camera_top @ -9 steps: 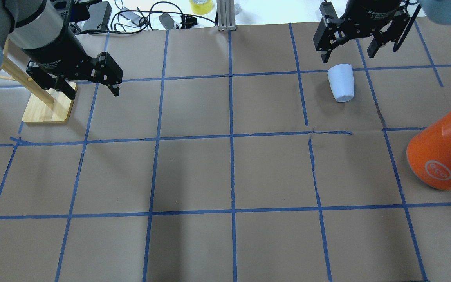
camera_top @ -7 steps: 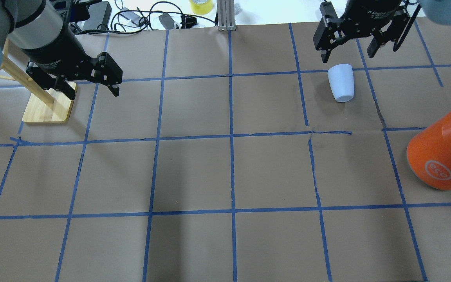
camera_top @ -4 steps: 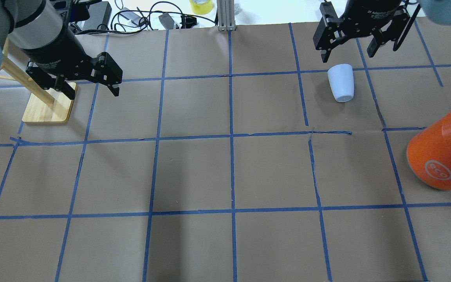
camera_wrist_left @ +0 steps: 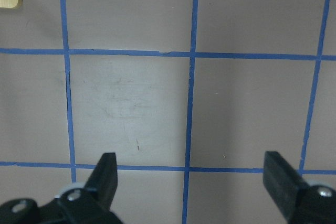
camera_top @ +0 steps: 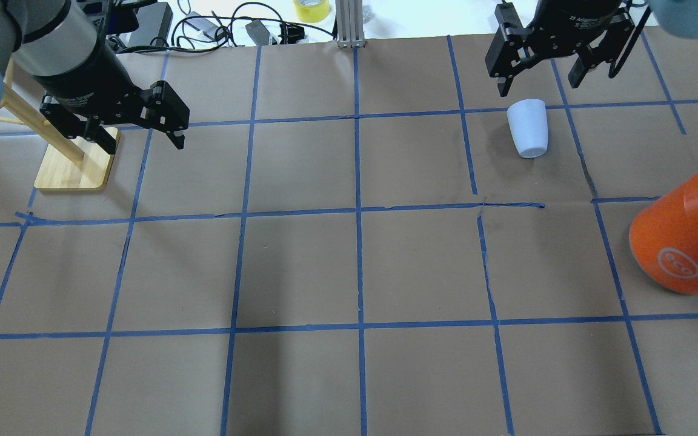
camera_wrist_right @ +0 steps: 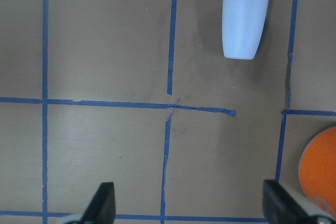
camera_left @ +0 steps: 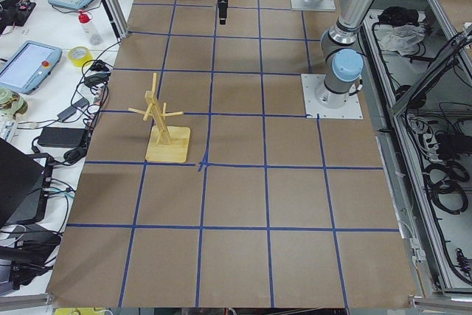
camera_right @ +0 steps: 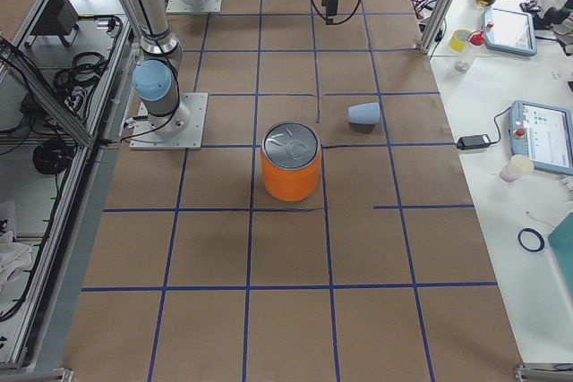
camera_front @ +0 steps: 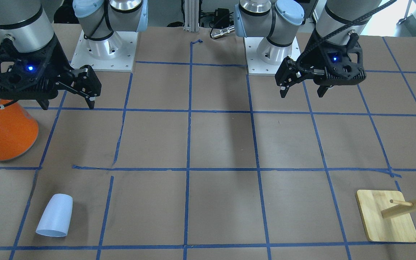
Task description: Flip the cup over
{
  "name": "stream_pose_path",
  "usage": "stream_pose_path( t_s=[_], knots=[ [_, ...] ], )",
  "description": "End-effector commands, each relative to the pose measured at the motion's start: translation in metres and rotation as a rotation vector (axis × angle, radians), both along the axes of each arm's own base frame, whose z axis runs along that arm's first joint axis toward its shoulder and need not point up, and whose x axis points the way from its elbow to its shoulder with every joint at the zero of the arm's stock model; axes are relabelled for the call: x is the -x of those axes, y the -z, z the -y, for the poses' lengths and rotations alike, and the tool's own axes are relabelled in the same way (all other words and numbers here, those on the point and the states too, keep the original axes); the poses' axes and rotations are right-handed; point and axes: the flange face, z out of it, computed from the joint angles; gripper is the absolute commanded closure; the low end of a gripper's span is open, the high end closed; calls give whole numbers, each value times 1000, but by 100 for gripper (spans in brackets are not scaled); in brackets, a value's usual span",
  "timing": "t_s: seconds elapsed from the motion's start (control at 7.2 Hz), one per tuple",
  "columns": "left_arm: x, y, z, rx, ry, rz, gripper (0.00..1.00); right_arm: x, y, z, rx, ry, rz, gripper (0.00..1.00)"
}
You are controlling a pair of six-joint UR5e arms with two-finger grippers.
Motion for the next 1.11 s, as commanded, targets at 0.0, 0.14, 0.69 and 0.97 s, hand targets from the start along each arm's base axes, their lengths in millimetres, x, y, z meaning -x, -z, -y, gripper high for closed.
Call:
stream_pose_path(
  t_s=[0.0,0.14,0.69,0.97],
  knots=[
    [0,0,0,0,1,0,0,2,3,3,-2,-17,-7,0],
    [0,0,0,1,1,0,0,13,5,8,-4,-4,-7,0],
    [0,0,0,1,-1,0,0,106,64,50,-97,148,7,0],
    [0,-1,0,3,-1,0,0,118,155,121,-29,133,4,0]
  ],
)
